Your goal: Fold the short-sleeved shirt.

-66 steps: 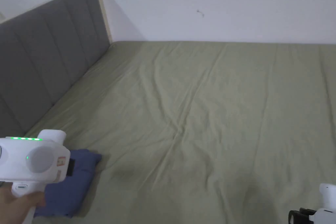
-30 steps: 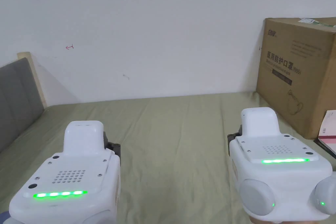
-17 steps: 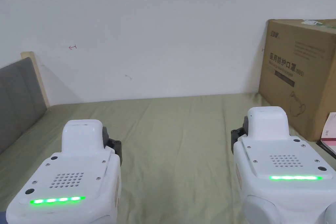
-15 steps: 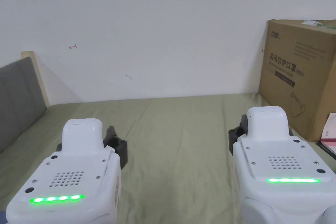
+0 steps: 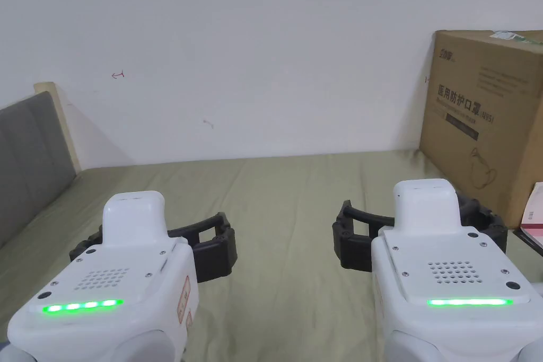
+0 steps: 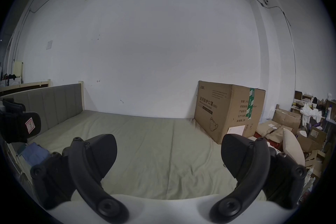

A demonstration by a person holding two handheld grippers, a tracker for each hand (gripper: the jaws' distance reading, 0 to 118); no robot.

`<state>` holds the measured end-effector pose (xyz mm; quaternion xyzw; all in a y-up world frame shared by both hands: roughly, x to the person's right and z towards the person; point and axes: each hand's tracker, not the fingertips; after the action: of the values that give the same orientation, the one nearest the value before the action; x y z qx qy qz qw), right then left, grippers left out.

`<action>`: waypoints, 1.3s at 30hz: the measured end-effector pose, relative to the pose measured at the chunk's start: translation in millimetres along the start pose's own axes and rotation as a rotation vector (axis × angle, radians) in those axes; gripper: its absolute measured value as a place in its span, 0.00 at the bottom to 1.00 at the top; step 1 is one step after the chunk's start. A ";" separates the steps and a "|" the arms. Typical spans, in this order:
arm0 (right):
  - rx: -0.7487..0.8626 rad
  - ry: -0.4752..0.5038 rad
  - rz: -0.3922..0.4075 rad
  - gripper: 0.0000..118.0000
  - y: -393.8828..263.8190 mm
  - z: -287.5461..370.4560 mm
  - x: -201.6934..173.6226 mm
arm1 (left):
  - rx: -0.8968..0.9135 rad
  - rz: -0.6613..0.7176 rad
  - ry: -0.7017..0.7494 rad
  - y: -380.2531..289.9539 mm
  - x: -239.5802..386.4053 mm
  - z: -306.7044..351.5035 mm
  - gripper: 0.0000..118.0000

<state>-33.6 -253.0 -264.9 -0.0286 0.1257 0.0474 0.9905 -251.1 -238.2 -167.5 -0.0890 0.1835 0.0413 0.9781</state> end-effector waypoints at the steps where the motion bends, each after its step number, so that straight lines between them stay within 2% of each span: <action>1: 0.000 0.001 -0.002 0.97 0.9 1.6 0.2 | -0.023 0.018 -0.031 1.6 -0.4 -1.6 0.94; 7: -0.011 -0.001 0.010 0.97 -0.2 2.1 1.0 | -0.078 0.000 0.007 2.4 6.7 -4.9 0.93; 9: -0.018 -0.001 0.008 0.97 -0.9 1.5 1.6 | -0.066 -0.015 -0.030 1.4 7.0 -5.1 0.93; 16: -0.022 -0.001 0.007 0.97 -0.7 0.2 3.9 | -0.108 0.027 -0.033 0.4 6.9 -10.2 0.93; 20: -0.022 -0.004 0.006 0.97 -0.6 -0.1 4.7 | -0.174 -0.080 0.085 4.0 18.3 -15.5 0.93; 22: -0.030 -0.003 0.002 0.97 -1.9 -2.3 5.0 | -0.146 -0.089 0.088 1.4 20.4 -15.9 0.94; 27: -0.043 0.001 0.005 0.97 -4.8 -4.1 5.3 | -0.139 0.019 -0.009 4.1 11.0 -17.5 0.94; 33: -0.052 0.003 0.016 0.97 -5.7 -6.7 5.6 | -0.095 -0.044 0.024 0.3 14.5 -17.8 0.94; 39: -0.070 0.007 0.015 0.97 -10.5 -10.0 6.5 | -0.061 -0.027 0.019 -3.8 17.2 -13.7 0.96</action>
<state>-28.8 -263.5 -275.7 -0.0623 0.1276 0.0592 0.9881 -239.5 -243.6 -185.8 -0.1216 0.1901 0.0329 0.9736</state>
